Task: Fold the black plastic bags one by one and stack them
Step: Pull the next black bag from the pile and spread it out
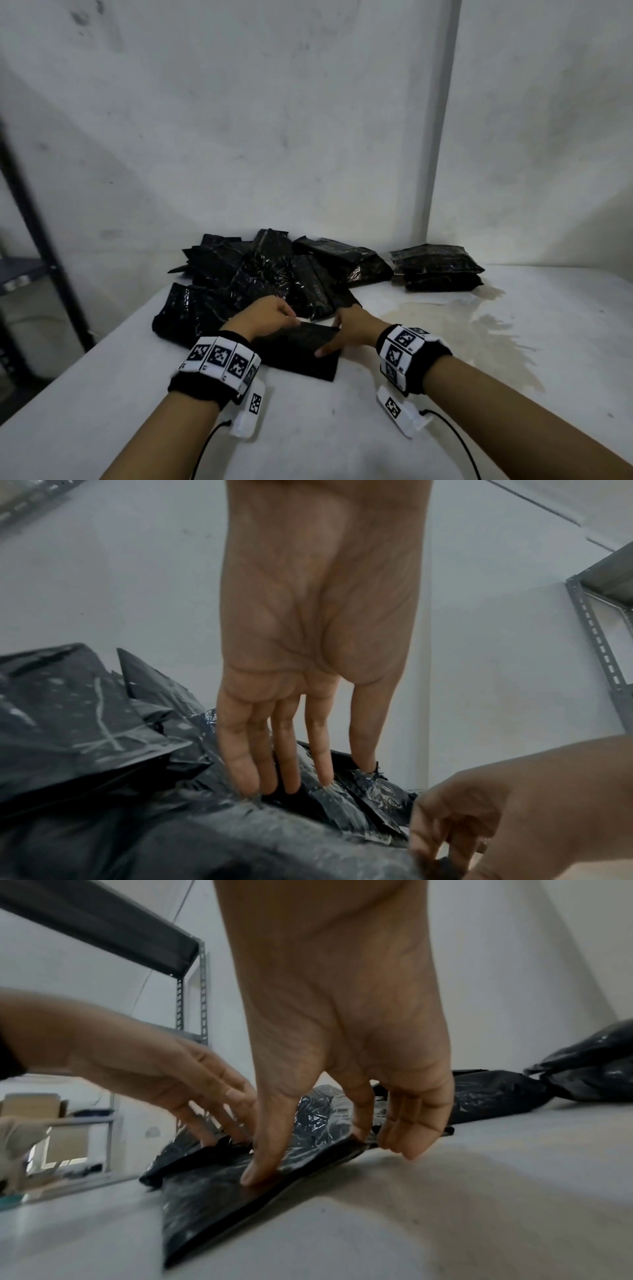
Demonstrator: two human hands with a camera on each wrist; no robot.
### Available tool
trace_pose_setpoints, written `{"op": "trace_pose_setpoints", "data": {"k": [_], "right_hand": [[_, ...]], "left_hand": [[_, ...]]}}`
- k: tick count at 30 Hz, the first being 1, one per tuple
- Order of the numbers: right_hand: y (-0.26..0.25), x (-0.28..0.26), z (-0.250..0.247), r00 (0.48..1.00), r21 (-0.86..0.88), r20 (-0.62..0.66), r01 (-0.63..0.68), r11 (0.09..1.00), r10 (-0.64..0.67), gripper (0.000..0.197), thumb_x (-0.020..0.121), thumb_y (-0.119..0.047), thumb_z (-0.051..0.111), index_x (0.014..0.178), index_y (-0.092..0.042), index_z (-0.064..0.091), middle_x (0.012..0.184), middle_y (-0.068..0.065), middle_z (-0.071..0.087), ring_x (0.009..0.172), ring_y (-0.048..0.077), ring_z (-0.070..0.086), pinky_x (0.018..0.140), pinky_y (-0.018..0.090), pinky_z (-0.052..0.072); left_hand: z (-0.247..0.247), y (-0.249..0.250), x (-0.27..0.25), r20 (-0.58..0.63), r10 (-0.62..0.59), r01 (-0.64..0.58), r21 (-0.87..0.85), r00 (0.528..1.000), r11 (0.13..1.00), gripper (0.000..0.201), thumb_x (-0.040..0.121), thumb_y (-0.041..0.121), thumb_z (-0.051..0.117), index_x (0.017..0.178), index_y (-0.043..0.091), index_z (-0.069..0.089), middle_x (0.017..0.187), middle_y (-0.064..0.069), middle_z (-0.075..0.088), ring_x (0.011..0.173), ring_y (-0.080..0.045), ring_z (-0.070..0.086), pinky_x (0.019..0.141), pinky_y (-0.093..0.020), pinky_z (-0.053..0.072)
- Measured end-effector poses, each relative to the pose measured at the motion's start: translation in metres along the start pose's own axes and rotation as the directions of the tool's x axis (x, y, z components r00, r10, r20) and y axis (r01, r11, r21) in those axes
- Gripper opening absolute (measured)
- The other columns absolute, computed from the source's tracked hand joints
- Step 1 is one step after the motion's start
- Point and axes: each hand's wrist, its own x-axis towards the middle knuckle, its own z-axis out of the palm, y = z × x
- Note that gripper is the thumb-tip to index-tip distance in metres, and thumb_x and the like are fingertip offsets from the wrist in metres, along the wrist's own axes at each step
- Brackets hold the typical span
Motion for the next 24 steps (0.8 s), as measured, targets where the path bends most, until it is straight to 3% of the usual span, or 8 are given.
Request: {"op": "trace_pose_setpoints", "data": {"k": [3, 8, 10, 12, 14, 17, 21, 24], "right_hand": [[0.009, -0.006, -0.008, 1.0, 0.268, -0.002, 0.014, 0.963, -0.014, 0.044, 0.066, -0.033, 0.088, 0.092, -0.018, 0.057, 0.095, -0.003, 0.06, 0.083, 0.009, 0.057, 0.066, 0.018, 0.05], [0.036, -0.013, -0.023, 1.0, 0.686, 0.003, 0.01, 0.728, -0.016, 0.041, 0.07, 0.007, 0.08, 0.095, -0.01, 0.053, 0.096, 0.006, 0.064, 0.087, 0.019, 0.065, 0.083, 0.036, 0.057], [0.049, -0.016, -0.03, 1.0, 0.748, -0.005, 0.002, 0.664, 0.002, 0.049, 0.07, 0.009, 0.078, 0.109, -0.005, 0.05, 0.104, 0.009, 0.065, 0.092, 0.02, 0.067, 0.08, 0.033, 0.059], [0.061, -0.02, -0.037, 0.999, 0.805, 0.013, 0.008, 0.594, -0.031, 0.054, 0.072, 0.01, 0.076, 0.119, -0.002, 0.053, 0.111, 0.011, 0.069, 0.098, 0.022, 0.069, 0.078, 0.031, 0.059], [0.071, -0.025, -0.042, 0.998, 0.832, 0.018, 0.017, 0.555, -0.058, 0.048, 0.076, 0.011, 0.072, 0.119, -0.005, 0.058, 0.111, 0.009, 0.071, 0.099, 0.02, 0.069, 0.078, 0.028, 0.057], [0.081, -0.031, -0.046, 0.999, 0.879, 0.011, 0.016, 0.477, -0.054, 0.044, 0.079, 0.003, 0.072, 0.119, -0.009, 0.061, 0.11, 0.005, 0.072, 0.099, 0.018, 0.068, 0.077, 0.028, 0.056], [0.091, -0.034, -0.048, 1.0, 0.939, -0.023, 0.023, 0.343, -0.005, 0.03, 0.087, -0.02, 0.07, 0.115, -0.011, 0.065, 0.106, 0.002, 0.072, 0.094, 0.015, 0.069, 0.076, 0.029, 0.057], [0.097, -0.036, -0.049, 0.998, 0.952, -0.045, 0.027, 0.305, 0.053, 0.03, 0.089, -0.019, 0.067, 0.116, -0.007, 0.064, 0.103, 0.003, 0.073, 0.09, 0.014, 0.069, 0.072, 0.028, 0.058]], "left_hand": [[0.002, -0.008, -0.004, -0.02, -0.037, 0.036, -0.025, 0.999, 0.999, 0.033, 0.083, 0.027, 0.073, 0.111, 0.01, 0.066, 0.109, -0.006, 0.066, 0.104, -0.018, 0.061, 0.083, -0.02, 0.042], [0.007, -0.007, -0.005, -0.104, -0.121, 0.12, -0.016, 0.987, 0.993, 0.08, 0.079, 0.042, 0.074, 0.142, 0.013, 0.034, 0.14, -0.015, 0.03, 0.13, -0.033, 0.037, 0.109, -0.043, 0.036], [0.009, 0.0, -0.006, -0.099, -0.106, 0.091, -0.148, 0.989, 0.985, 0.084, 0.08, 0.041, 0.074, 0.143, 0.009, 0.028, 0.142, -0.014, 0.031, 0.131, -0.031, 0.037, 0.108, -0.04, 0.036], [0.011, 0.006, -0.005, -0.119, -0.048, 0.006, -0.331, 0.992, 0.944, 0.068, 0.083, 0.033, 0.073, 0.135, 0.007, 0.038, 0.133, -0.009, 0.048, 0.121, -0.022, 0.048, 0.1, -0.032, 0.042], [0.014, 0.014, -0.004, -0.162, -0.03, -0.046, -0.446, 0.986, 0.894, 0.051, 0.081, 0.024, 0.076, 0.121, 0.007, 0.05, 0.12, -0.005, 0.058, 0.109, -0.018, 0.056, 0.094, -0.032, 0.047], [0.019, 0.024, -0.001, -0.147, -0.031, -0.075, -0.662, 0.989, 0.746, 0.032, 0.078, 0.009, 0.077, 0.104, 0.007, 0.058, 0.111, -0.014, 0.066, 0.102, -0.026, 0.065, 0.086, -0.036, 0.055], [0.027, 0.034, 0.003, -0.167, 0.007, -0.124, -0.704, 0.986, 0.699, 0.028, 0.078, 0.009, 0.077, 0.101, 0.012, 0.061, 0.107, -0.009, 0.068, 0.1, -0.024, 0.066, 0.092, -0.042, 0.053], [0.031, 0.039, 0.005, -0.227, 0.014, -0.178, -0.72, 0.974, 0.671, 0.02, 0.083, 0.012, 0.073, 0.101, 0.011, 0.065, 0.103, -0.008, 0.07, 0.099, -0.025, 0.067, 0.093, -0.046, 0.052]]}}
